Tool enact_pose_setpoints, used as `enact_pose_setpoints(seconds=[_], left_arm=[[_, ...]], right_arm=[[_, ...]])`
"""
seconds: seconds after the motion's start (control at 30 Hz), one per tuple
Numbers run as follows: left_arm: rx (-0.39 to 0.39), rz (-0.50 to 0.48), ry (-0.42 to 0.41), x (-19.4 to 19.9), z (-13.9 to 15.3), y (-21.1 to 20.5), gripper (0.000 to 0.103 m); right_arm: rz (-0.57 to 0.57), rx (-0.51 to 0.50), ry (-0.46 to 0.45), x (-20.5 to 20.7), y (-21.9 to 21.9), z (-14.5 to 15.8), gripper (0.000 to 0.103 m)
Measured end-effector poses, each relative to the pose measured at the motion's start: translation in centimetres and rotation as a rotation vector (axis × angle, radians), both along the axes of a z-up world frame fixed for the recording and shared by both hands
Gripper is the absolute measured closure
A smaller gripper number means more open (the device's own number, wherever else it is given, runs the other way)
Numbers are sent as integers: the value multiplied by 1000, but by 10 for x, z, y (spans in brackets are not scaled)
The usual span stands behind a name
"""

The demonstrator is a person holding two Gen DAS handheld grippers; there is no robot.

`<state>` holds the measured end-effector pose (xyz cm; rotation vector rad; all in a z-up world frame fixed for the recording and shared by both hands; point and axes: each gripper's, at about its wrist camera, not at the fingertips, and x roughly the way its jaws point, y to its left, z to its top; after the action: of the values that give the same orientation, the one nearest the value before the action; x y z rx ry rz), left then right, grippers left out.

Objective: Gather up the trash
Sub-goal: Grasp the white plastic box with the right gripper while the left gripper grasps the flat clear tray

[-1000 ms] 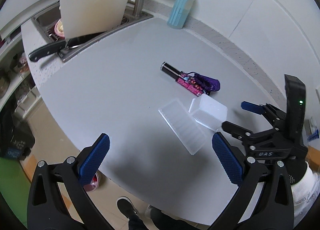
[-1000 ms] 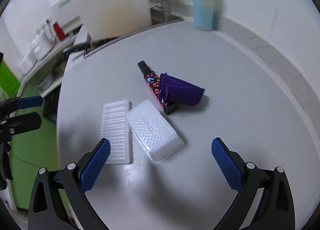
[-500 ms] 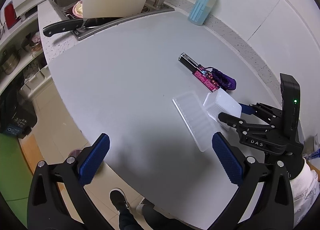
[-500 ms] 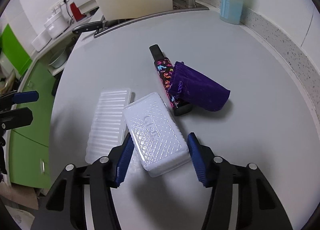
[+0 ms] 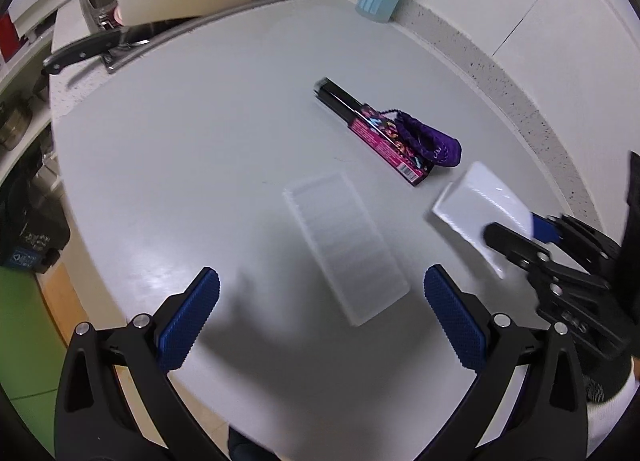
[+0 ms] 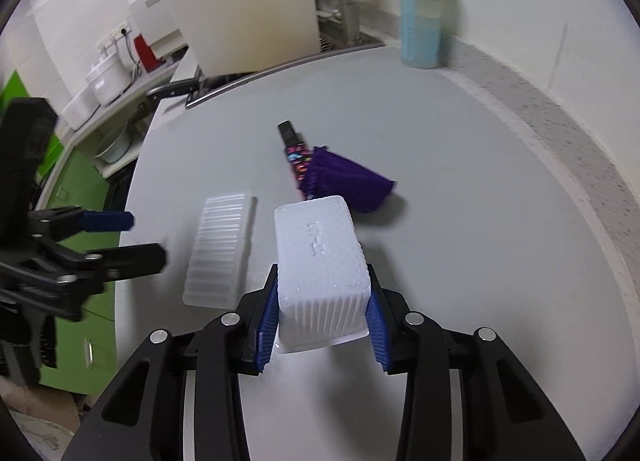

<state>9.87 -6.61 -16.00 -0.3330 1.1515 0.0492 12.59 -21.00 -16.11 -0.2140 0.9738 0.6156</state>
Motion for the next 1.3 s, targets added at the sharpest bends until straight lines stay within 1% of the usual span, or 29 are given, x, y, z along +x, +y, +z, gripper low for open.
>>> enact_pose_setpoints(seconds=[0.2,0.3,0.4,0.53,0.6,0.67,0.8,0.83,0.87,1.0,1.1,1.13,1.17,1.3], left_arm=[[16,31,44,17,-10,-17,3],[26,66,73,22,-17,-24,3],[56,96,87,27,-23,-31,3],[125,139,99,34,-29,-41,3],[145,155,100,37,-32,-46,3],[139,171,104,41,-35,-49,4],[203,211,98,43,-35,-53,19],[223,222,98,42,-34,-53,28],[237,230,96,39,-33,-52,32],[232,197,92,30,-31,-44,37],[210,162,89,28,-30,-38,40],[200,146,86,27,-29,-36,45],[223,144,92,27,-30,-36,52],[180,119,85,24,-28,-30,53]], right_arm=[[-35,22,-25,3,-22,14,65],[-54,45,-29,6,-34,20,65],[-62,57,-34,10,-43,24,65],[-63,67,-34,15,-52,26,65],[-59,72,-31,18,-55,26,65],[-53,76,-30,21,-58,25,65],[-49,88,-30,20,-61,25,65],[-49,92,-28,21,-61,24,65],[-48,96,-26,21,-61,24,65],[-39,107,-20,21,-59,22,65],[-29,113,-21,19,-55,24,65],[-28,115,-22,19,-54,24,65],[-27,117,-23,19,-53,25,65],[-24,119,-26,19,-49,27,65]])
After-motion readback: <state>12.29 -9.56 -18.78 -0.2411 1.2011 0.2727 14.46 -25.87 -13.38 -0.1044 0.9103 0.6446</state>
